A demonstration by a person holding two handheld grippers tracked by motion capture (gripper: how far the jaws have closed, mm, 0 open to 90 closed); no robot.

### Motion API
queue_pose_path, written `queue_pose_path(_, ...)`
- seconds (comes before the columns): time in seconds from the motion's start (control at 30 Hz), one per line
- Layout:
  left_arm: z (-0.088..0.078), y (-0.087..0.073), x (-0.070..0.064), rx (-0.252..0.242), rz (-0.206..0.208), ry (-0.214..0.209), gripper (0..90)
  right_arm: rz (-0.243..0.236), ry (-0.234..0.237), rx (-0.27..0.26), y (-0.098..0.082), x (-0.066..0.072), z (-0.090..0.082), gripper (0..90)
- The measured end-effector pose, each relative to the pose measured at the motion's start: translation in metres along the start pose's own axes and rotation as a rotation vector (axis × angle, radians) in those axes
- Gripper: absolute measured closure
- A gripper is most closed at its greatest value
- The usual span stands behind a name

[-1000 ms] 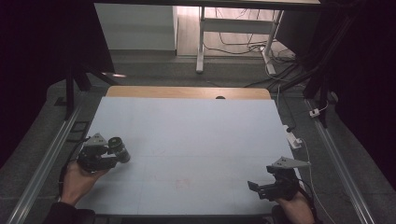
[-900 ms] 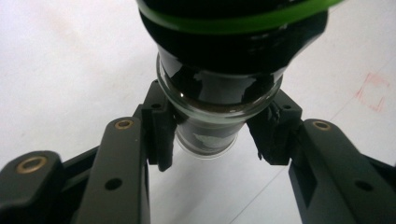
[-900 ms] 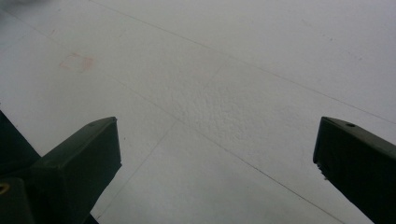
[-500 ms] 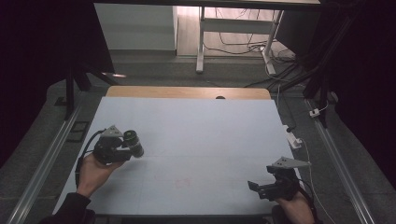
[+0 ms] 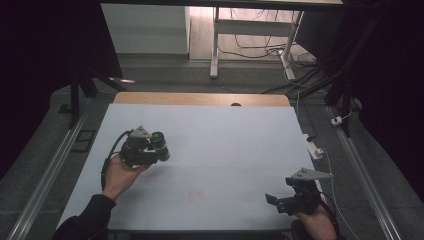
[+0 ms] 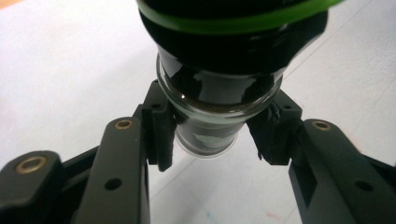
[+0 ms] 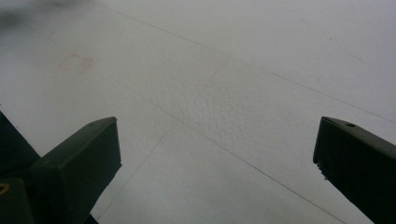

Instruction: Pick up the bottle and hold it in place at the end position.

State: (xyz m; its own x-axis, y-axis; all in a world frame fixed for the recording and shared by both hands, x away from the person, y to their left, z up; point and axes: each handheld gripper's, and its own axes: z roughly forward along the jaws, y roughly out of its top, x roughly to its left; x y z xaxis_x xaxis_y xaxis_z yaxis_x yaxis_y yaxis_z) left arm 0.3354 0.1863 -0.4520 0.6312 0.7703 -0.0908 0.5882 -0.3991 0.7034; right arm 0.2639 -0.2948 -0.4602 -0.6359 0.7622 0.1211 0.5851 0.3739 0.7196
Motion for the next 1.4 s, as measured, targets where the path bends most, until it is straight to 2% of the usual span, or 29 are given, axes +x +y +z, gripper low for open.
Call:
queue_pose_path(0.33, 0.03, 0.03, -0.014, 0.017, 0.043, -0.019, 53.7, 0.003, 0.001, -0.004, 0.0, -0.001, 0.0, 0.9)
queue_pose_path(0.77, 0.066, 0.058, -0.029, 0.017, 0.063, -0.056, 53.7, 0.004, 0.002, -0.002, 0.0, -0.001, 0.0, 0.9)
queue_pose_path(1.07, 0.092, 0.067, -0.038, 0.018, 0.072, -0.062, 53.8, 0.004, 0.005, -0.003, 0.0, -0.001, 0.0, 0.9)
queue_pose_path(1.4, 0.116, 0.064, -0.038, 0.025, 0.075, -0.038, 53.7, 0.003, 0.004, -0.002, 0.0, -0.001, 0.0, 0.9)
